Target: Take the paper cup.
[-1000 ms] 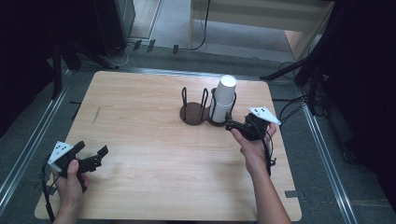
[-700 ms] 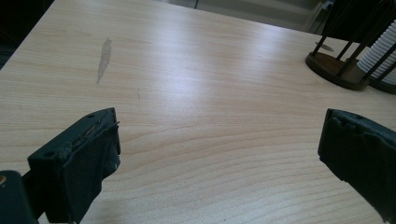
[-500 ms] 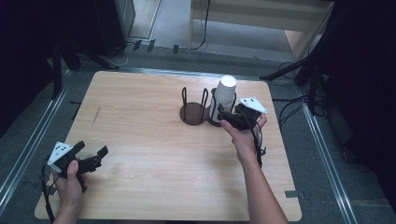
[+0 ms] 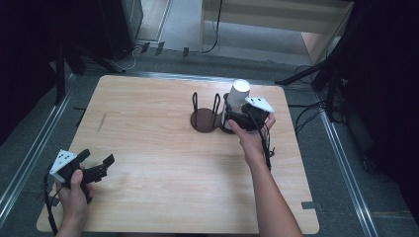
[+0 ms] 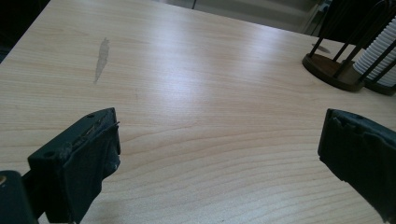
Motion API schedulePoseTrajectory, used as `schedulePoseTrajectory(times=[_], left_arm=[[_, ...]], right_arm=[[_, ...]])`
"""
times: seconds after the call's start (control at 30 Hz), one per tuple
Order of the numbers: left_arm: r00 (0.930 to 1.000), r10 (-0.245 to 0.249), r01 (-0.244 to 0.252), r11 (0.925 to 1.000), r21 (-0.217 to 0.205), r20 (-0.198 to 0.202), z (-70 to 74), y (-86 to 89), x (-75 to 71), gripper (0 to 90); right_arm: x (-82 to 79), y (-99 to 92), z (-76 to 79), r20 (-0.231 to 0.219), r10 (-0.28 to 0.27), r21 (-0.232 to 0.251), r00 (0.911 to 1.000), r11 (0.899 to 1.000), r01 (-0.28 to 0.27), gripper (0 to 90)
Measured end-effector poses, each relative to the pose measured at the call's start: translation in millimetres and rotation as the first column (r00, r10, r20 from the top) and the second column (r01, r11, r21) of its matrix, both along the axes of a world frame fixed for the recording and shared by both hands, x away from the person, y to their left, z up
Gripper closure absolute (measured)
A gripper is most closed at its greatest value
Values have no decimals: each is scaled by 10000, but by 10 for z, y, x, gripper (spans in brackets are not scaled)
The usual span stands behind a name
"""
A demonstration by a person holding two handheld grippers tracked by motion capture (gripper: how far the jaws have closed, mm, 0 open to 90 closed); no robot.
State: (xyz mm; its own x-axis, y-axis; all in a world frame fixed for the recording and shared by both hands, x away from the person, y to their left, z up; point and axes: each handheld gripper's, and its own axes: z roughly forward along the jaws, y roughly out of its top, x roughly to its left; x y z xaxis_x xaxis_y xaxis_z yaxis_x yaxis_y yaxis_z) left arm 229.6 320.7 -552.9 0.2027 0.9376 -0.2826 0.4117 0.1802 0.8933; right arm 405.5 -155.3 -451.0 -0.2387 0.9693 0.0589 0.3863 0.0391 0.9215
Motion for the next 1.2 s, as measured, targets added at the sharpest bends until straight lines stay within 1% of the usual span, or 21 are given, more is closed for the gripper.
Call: schedulePoseTrajectory(times=[0.13,0.23,0.3,0.37,0.4,0.53,0.6,0.67,0.7,0.73,0.8,0.87,0.9,0.93,1.03,1.17,1.2], left_arm=[[10000,-9,9,10000,-2,2,0,-2,2,0],[10000,-31,31,10000,-43,0,-1,3,2,0],[10000,-27,27,10000,-56,-3,-1,4,2,0],[10000,-43,43,10000,-62,-11,-1,5,5,0],[10000,-51,51,10000,-58,-14,-1,5,6,0],[10000,-72,72,9999,-74,-16,-2,8,8,0],[10000,-80,80,9999,-87,-17,-2,10,8,0],[10000,-86,86,9999,-91,-17,-2,11,9,0],[10000,-86,86,9999,-91,-17,-2,11,9,0],[9999,-105,105,9999,-98,-24,-2,13,9,0],[9999,-104,103,9999,-104,-18,-3,13,10,0],[9999,-104,104,9999,-132,-26,-3,14,10,0],[9999,-104,103,9999,-133,-29,-3,14,11,0],[9999,-98,98,9999,-143,-36,-3,14,12,0],[9999,-101,101,9998,-143,-49,-2,14,12,0],[9999,-104,103,9998,-146,-39,-3,14,12,0],[9999,-105,105,9998,-144,-38,-3,14,13,0]], right_arm=[[37,19,7,-16,-59,80,10000,10000,59,82],[102,49,27,53,-75,32,10000,10000,75,97],[133,58,52,95,-153,113,9998,9998,152,109],[150,64,63,87,-181,139,9998,9997,180,112],[184,85,72,56,-223,79,9997,9997,223,117],[229,121,70,-13,-295,-35,9996,9996,294,123],[258,145,52,6,-388,68,9992,9992,388,131],[273,163,23,-78,-453,48,9989,9990,453,140],[273,163,23,-78,-453,48,9989,9990,453,140],[289,180,-11,-83,-556,-65,9984,9984,555,162],[293,185,-17,-21,-556,-129,9985,9984,555,164],[301,170,-18,-18,-471,8,9989,9989,471,192],[297,150,-4,67,-581,222,9983,9981,580,245],[302,134,7,-8,-625,286,9980,9976,625,249],[290,137,13,58,-537,107,9985,9985,536,253],[285,136,18,77,-538,97,9985,9985,537,255],[283,136,20,142,-583,37,9982,9983,582,258]])
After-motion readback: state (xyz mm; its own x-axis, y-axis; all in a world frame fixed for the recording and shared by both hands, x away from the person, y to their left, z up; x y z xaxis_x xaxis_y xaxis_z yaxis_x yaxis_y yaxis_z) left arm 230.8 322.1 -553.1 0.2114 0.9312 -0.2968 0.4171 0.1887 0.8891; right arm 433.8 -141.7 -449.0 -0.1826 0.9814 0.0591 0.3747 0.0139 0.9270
